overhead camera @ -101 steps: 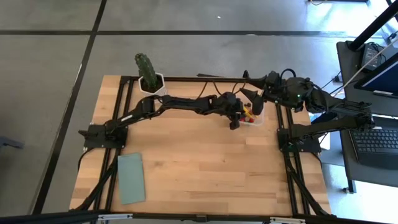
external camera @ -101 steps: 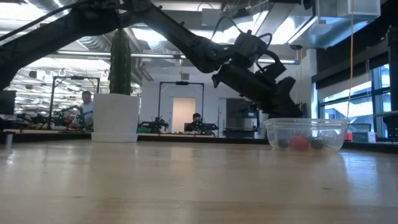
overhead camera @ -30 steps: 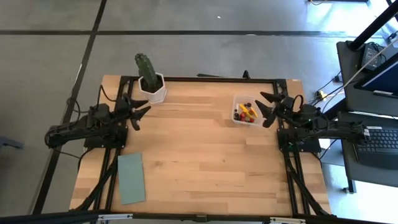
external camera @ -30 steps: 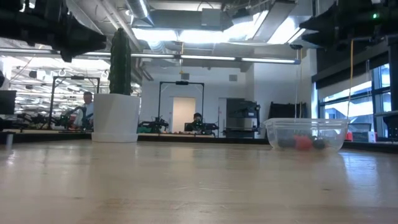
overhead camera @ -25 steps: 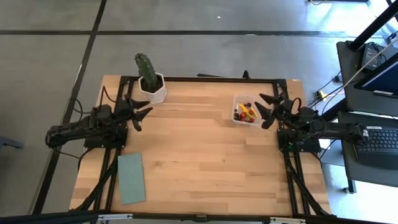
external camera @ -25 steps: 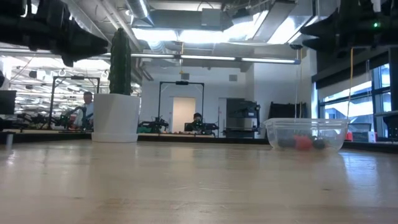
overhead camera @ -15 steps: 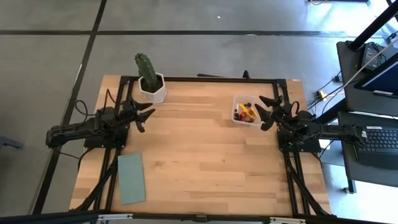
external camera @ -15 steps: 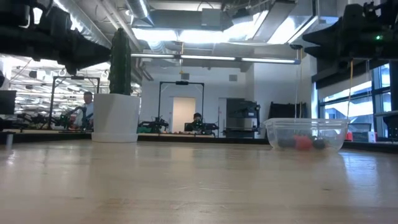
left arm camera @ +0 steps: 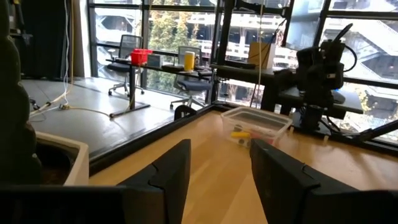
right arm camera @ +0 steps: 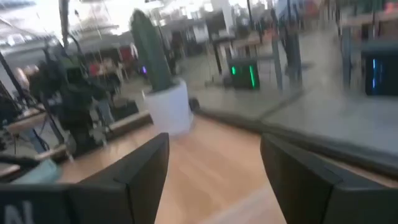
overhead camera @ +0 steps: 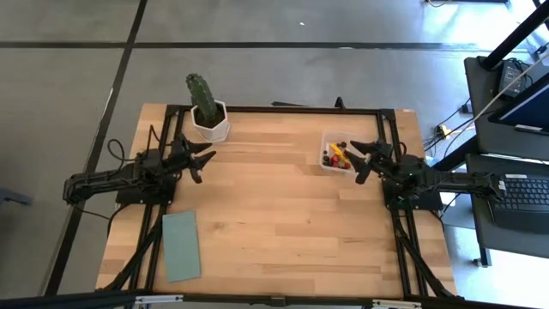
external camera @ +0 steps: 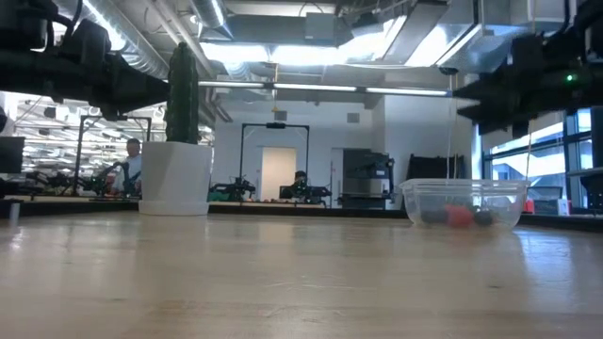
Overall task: Pick and placing Produce into tupperware
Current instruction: Return to Home Position
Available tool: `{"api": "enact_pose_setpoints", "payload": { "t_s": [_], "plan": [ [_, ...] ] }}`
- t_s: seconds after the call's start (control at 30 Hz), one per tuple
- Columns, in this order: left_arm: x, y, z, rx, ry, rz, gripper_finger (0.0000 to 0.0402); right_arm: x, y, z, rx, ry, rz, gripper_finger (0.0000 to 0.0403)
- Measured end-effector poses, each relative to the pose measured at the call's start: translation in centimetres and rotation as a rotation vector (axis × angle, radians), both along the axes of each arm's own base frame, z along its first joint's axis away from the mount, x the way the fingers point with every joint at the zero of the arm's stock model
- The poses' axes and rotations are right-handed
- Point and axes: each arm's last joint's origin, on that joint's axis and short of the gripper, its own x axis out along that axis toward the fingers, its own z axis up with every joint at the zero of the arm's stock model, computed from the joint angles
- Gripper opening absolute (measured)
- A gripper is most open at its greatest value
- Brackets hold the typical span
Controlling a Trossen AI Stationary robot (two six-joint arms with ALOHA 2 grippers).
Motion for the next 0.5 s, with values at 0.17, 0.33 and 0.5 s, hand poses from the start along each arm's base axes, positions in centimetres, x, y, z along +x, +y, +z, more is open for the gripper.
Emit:
{"api": "enact_pose_setpoints", "payload": {
  "t_s": [0.17,0.33,0.5],
  "plan": [
    [0.00,0.00,0.00,0.000,0.000,0.000,0.0157,0.02,0.00,-0.78,0.041,0.063,0.000,0.0255],
    [0.00,0.00,0.00,0.000,0.000,0.000,0.0149,0.01,-0.01,-0.93,0.011,0.098,-0.004,0.0255],
    [0.00,0.00,0.00,0.001,0.000,0.000,0.0148,-0.14,-0.23,-0.92,-0.002,0.107,-0.096,0.0255]
  ]
}}
